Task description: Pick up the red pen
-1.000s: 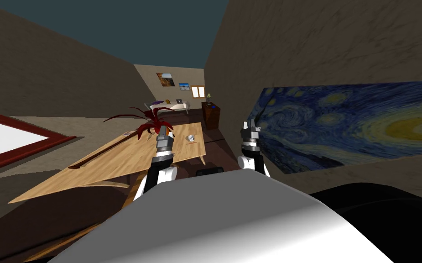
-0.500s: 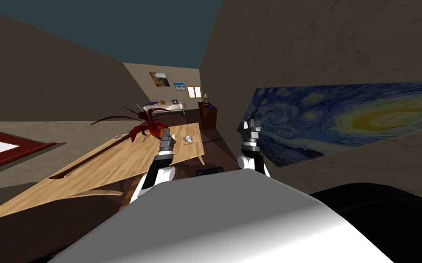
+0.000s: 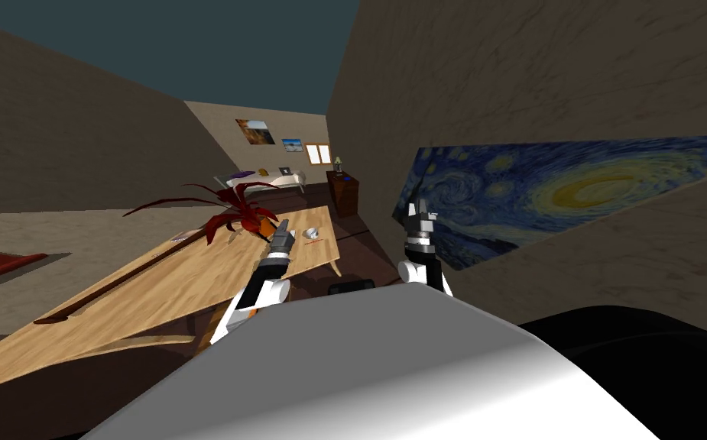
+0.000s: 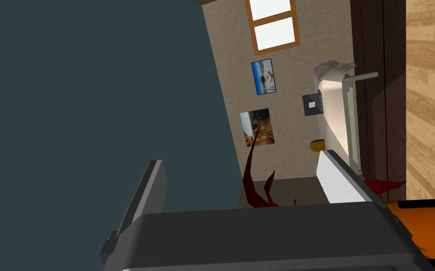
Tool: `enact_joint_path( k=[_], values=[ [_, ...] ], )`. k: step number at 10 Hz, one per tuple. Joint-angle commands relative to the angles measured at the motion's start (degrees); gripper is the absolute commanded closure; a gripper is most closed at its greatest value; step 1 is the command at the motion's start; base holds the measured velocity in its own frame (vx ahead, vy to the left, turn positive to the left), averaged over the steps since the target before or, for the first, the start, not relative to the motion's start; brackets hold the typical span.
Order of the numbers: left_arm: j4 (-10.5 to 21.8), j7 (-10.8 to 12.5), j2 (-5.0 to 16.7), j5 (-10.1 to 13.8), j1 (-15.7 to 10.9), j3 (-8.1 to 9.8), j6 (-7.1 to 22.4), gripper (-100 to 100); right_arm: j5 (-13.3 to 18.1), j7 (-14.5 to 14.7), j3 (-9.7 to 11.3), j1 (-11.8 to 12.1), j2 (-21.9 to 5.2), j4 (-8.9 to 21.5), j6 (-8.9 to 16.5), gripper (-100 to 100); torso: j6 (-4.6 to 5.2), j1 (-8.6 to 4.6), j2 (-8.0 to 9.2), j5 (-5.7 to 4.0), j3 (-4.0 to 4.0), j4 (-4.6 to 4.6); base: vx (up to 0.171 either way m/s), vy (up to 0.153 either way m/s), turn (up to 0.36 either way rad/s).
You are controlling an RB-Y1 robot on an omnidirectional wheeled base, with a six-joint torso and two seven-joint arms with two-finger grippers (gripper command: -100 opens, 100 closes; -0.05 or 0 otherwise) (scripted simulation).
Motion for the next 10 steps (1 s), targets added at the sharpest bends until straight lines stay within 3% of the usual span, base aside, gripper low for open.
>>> enact_joint_path(
  k=[1, 2, 3, 6, 7, 8, 9, 10],
  values=[
    [2.1, 0.6, 1.5, 1.7, -0.5, 0.15, 2.9, -100, 0.0, 0.0, 0.0, 0.0, 0.0, 0.0, 0.0, 0, 0.00, 0.00, 0.00, 0.00, 0.00, 0.00, -0.019, 0.009, -0.167],
    [2.1, 0.6, 1.5, 1.7, -0.5, 0.15, 3.2, -100, 0.0, 0.0, 0.0, 0.0, 0.0, 0.0, 0.0, 0, 0.03, 0.01, 0.01, 0.00, 0.00, 0.00, -0.018, 0.011, -0.090],
    [4.1, 1.4, 3.2, 3.5, -1.1, 0.58, 5.4, -100, 0.0, 0.0, 0.0, 0.0, 0.0, 0.0, 0.0, 0, 0.01, 0.00, 0.00, 0.00, 0.00, 0.00, -0.020, 0.008, -0.238],
    [6.3, 2.2, 4.9, 5.4, -1.7, 0.98, 9.2, -100, 0.0, 0.0, 0.0, 0.0, 0.0, 0.0, 0.0, 0, 0.04, 0.02, 0.01, 0.01, 0.00, 0.00, -0.020, 0.013, -0.140],
    [8.7, 3.1, 6.6, 7.4, -2.3, 1.36, 11.0, -100, 0.0, 0.0, 0.0, 0.0, 0.0, 0.0, 0.0, 0, 0.00, 0.03, -0.01, 0.01, 0.00, 0.00, -0.018, 0.015, -0.242],
    [8.7, 3.1, 6.6, 7.4, -2.3, 1.36, 12.3, -100, 0.0, 0.0, 0.0, 0.0, 0.0, 0.0, 0.0, 0, 0.03, 0.04, 0.00, 0.01, 0.00, 0.00, -0.016, 0.018, -0.123],
    [11.0, 4.1, 8.2, 9.5, -2.9, 1.71, 13.9, -100, 0.0, 0.0, 0.0, 0.0, 0.0, 0.0, 0.0, 0, -0.01, 0.05, -0.01, 0.01, 0.00, 0.00, -0.016, 0.016, -0.271],
    [11.2, 4.1, 8.2, 9.5, -2.9, 1.71, 15.2, -100, 0.0, 0.0, 0.0, 0.0, 0.0, 0.0, 0.0, 0, 0.04, 0.05, -0.02, 0.01, -0.01, 0.00, -0.014, 0.020, -0.110]
  ],
)
